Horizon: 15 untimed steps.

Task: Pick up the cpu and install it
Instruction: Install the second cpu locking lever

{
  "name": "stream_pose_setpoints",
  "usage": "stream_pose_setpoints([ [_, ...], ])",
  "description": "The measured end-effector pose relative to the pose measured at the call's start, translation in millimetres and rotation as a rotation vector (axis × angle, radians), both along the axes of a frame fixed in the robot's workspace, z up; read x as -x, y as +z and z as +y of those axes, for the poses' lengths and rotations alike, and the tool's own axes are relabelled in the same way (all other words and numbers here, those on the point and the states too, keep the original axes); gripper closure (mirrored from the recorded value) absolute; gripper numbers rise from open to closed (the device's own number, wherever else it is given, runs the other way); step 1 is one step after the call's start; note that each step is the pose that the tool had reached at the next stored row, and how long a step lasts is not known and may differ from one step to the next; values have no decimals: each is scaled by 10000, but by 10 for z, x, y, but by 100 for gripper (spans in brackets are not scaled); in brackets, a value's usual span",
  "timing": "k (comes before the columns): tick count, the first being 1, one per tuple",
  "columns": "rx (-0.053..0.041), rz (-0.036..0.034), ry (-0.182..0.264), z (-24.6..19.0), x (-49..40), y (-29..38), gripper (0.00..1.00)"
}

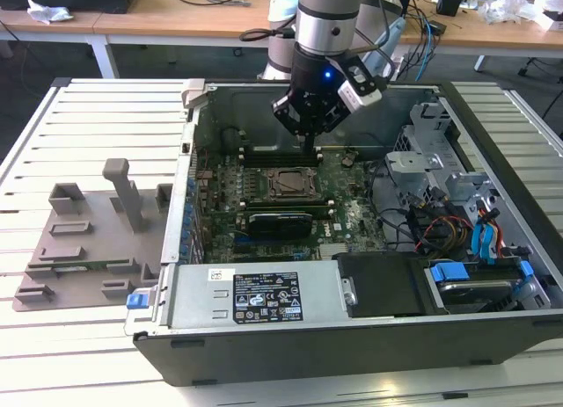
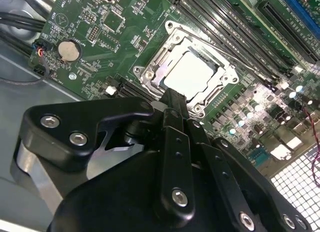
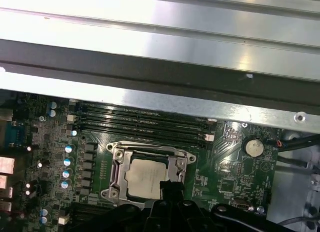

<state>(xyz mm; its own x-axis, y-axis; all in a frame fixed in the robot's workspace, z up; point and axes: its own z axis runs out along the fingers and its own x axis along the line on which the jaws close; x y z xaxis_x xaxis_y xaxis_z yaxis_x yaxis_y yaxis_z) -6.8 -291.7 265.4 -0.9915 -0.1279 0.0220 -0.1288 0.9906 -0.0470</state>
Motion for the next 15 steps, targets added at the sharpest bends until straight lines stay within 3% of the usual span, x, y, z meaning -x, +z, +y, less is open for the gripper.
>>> stream_pose_setpoints([
  [4,-3,-1,0,-68,0,-1,89],
  [8,-2,-1,0,-197,0,-1,89],
  [10,-3,-1,1,-227,0,-1,89],
  [15,-3,-2,-1,-384,0,-2,89],
])
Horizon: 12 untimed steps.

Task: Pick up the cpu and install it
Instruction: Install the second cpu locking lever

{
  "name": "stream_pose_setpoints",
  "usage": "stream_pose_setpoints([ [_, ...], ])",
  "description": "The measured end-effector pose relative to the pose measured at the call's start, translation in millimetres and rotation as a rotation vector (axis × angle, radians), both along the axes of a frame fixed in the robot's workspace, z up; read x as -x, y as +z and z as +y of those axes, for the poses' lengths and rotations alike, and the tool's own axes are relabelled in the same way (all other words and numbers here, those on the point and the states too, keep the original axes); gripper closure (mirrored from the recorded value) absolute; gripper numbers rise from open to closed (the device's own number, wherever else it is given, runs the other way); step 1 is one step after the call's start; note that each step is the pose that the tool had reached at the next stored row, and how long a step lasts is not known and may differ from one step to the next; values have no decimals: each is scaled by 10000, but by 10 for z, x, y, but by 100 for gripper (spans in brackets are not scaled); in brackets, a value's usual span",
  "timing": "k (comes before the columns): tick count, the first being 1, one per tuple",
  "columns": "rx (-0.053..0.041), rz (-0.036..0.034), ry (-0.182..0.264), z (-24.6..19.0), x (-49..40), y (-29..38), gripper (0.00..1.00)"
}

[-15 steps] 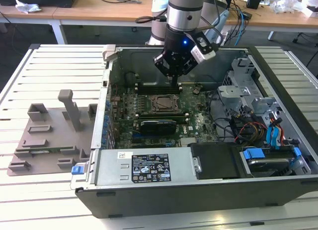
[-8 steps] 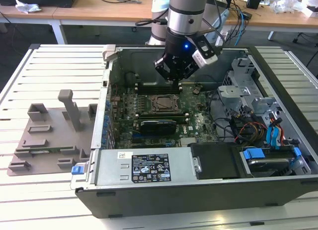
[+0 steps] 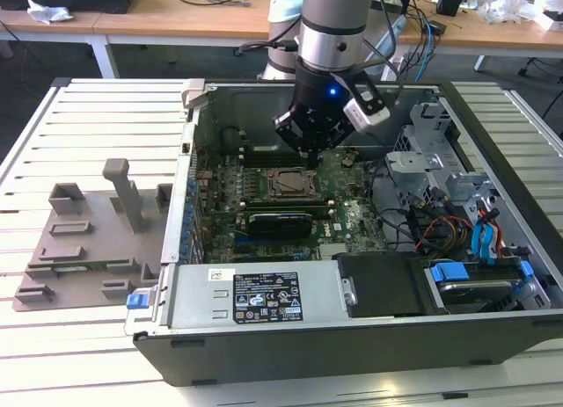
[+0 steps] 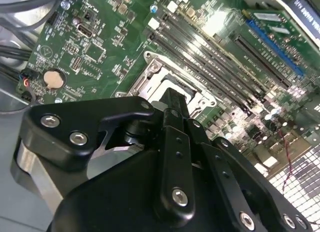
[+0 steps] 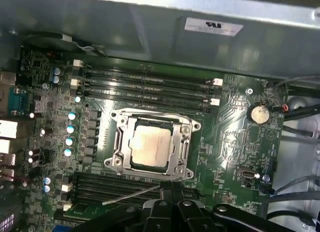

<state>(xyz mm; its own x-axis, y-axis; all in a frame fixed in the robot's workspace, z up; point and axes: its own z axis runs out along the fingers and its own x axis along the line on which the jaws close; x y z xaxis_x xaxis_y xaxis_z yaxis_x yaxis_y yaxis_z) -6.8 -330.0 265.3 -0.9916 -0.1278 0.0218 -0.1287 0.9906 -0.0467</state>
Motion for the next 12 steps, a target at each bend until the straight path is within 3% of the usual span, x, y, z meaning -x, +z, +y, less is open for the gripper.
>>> stream_pose_setpoints([
  [2,0,0,1,-30,0,0,89],
  [6,-10,1,0,-132,0,-3,89],
  [8,-140,1,0,-202,5,-5,89],
  [9,-407,0,0,-236,14,-6,89],
  [10,-730,0,1,-262,21,-7,89],
  [12,-1156,0,1,-321,41,-11,89],
])
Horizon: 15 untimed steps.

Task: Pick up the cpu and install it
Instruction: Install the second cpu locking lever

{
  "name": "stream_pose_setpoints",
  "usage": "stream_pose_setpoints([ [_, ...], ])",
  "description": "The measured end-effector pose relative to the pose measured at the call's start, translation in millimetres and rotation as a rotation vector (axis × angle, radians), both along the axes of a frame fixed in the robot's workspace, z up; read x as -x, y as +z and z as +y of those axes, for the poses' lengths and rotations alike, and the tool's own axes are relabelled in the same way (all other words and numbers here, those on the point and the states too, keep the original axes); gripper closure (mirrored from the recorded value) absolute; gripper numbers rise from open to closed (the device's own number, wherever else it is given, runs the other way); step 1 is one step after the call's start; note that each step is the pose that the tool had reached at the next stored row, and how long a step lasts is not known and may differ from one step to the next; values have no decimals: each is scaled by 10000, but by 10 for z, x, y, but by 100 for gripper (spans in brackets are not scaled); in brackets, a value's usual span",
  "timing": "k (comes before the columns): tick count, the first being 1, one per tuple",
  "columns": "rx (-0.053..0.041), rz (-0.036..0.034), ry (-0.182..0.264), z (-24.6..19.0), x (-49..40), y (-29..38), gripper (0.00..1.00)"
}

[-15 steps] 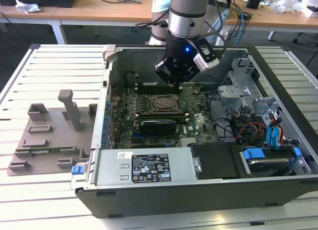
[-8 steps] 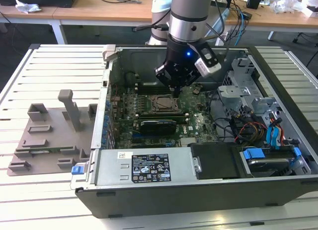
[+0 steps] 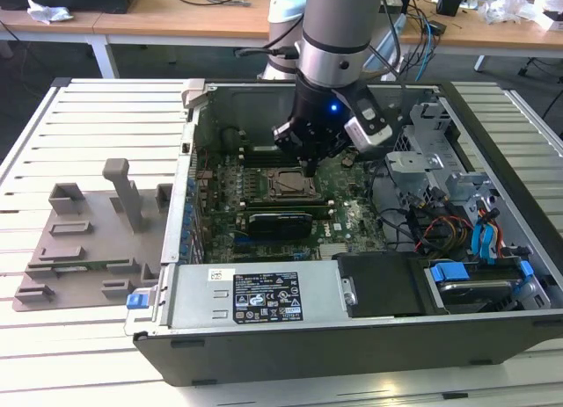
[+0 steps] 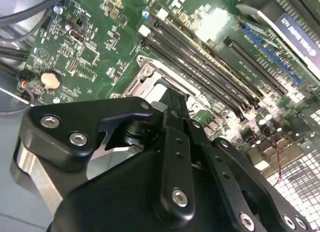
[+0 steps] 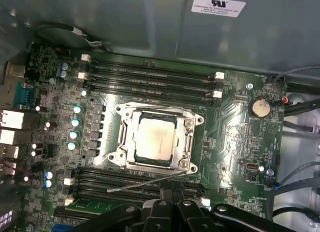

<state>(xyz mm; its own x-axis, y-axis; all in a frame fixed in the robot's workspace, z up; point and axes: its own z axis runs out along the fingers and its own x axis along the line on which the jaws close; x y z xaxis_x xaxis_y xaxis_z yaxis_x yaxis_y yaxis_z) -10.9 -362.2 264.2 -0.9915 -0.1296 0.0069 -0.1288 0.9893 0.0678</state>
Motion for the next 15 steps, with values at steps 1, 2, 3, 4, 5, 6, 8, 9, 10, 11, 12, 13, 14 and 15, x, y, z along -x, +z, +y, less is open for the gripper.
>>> stream_pose_setpoints([
  [1,-237,1,0,-50,9,-2,89],
  [2,-307,1,-1,-78,11,-3,89],
  [3,-337,0,-1,-98,13,-5,89],
  [4,-349,0,-1,-132,18,-7,89],
  [5,-348,1,-1,-150,22,-7,89],
  [6,-348,1,-1,-188,29,-10,89],
  [8,-350,0,-2,-220,37,-30,89],
  [9,-349,0,-1,-222,37,-38,89],
  [10,-350,0,-1,-223,37,-48,89],
  [11,-349,0,-1,-223,37,-57,89],
  [12,-350,0,-1,-224,38,-69,89],
  [13,-354,0,2,-225,39,-80,89],
  [14,-357,0,-2,-226,46,-102,89],
  [15,-358,0,-1,-226,63,-119,89],
])
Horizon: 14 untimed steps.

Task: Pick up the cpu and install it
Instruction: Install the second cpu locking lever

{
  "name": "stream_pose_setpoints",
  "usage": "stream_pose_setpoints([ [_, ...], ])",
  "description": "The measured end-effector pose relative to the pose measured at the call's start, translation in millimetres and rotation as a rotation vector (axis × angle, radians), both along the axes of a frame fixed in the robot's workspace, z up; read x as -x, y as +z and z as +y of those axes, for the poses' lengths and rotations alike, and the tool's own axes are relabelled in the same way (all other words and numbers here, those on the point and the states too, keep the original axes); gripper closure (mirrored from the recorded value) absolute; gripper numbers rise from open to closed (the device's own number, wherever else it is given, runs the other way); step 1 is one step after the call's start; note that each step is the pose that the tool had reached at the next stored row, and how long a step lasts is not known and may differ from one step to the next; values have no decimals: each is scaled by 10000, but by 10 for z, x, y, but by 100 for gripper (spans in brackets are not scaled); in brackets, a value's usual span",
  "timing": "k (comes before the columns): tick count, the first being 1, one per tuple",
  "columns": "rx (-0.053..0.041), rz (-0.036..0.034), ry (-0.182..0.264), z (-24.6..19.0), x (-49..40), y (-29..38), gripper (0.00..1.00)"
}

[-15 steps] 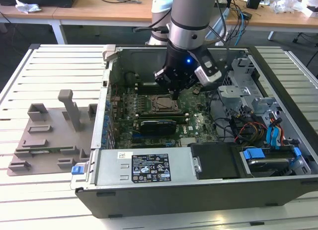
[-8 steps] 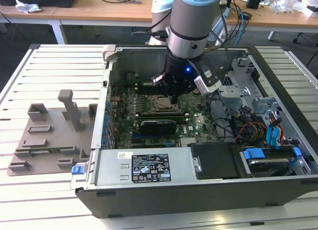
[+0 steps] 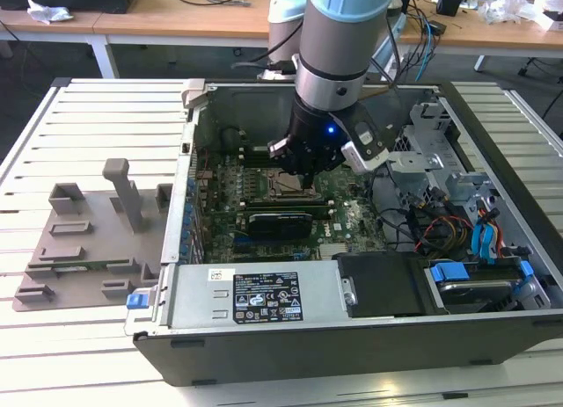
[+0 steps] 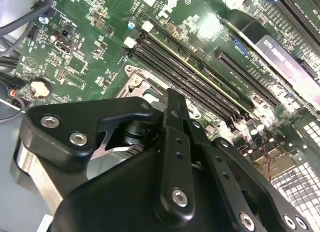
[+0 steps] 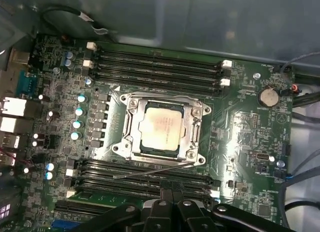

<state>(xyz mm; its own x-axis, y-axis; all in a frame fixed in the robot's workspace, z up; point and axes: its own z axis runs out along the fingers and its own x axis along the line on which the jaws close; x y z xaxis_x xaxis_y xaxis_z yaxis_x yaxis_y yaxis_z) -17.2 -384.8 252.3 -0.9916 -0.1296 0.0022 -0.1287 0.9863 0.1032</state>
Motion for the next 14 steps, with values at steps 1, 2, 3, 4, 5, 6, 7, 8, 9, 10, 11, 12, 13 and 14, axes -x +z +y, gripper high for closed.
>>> stream_pose_setpoints([
  [1,-6,0,0,0,25,-8,89],
  [2,-15,1,0,0,53,-16,89],
  [3,-28,0,0,0,94,-36,89],
  [4,-29,0,1,0,117,-69,89],
  [5,-30,0,1,8,157,-103,89],
  [6,-36,0,1,17,189,-122,89],
  [7,-44,0,0,24,215,-140,89],
  [8,-51,0,1,30,251,-166,89],
  [9,-51,1,0,33,280,-196,89],
  [10,-51,0,1,38,311,-237,89],
  [11,-51,0,1,42,337,-267,89],
  [12,-51,0,0,44,388,-310,89],
  [13,-52,1,0,47,436,-354,89],
  [14,-64,1,0,54,461,-384,89],
])
